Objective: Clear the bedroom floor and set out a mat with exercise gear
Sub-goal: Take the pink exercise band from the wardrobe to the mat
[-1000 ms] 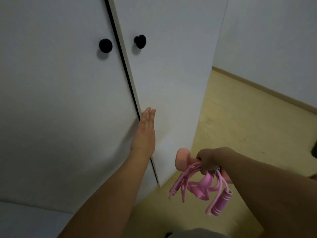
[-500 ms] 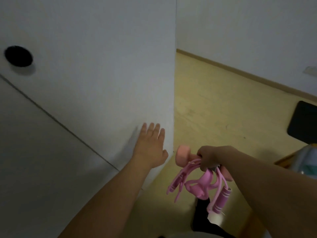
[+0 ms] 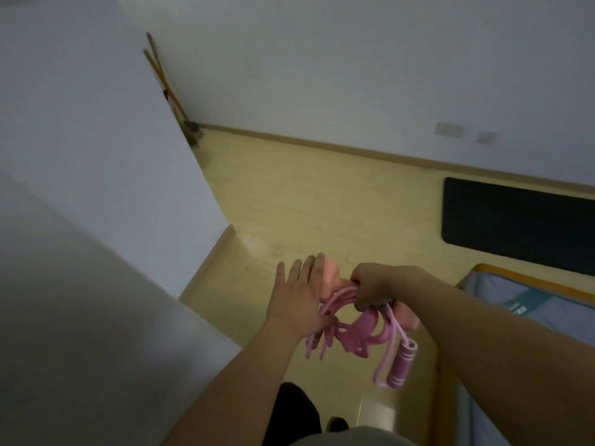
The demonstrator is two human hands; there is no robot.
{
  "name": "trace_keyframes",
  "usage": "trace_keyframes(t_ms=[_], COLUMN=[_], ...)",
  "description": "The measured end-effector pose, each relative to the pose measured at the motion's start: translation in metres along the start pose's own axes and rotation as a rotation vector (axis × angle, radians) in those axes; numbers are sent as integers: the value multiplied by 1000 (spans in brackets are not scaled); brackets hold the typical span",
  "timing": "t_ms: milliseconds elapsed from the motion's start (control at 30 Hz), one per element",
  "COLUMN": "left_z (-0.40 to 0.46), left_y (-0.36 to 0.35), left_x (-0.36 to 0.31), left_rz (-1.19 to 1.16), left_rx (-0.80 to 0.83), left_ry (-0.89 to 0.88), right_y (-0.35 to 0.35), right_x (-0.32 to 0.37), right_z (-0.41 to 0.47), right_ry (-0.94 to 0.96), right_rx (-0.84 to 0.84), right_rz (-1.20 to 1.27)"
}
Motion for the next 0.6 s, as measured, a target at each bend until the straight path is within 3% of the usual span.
trace_keyframes(t_ms=[200,333,600], left_z=[126,220,402], left_y=[23,46,136], left_x=[-28,-32,-87], left_rz=[-120,5,321], left_rx=[18,-56,-216], left_ry=[-84,-157,-626], right_y=[85,142,283], right_x=[-70,-114,-208], right_z=[44,77,105], right_ry=[-83,-150,-250], right_rx=[-4,-23,-183], right_rz=[74,222,549])
Point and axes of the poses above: each hand's wrist, its own z-axis towards the middle knuckle, its own y-axis out of the back of the hand, x = y × z, the point moved 7 cm from there along z, towards the middle knuckle, and after that the axes turned 10 degrees about x, right-handed, at the moved point
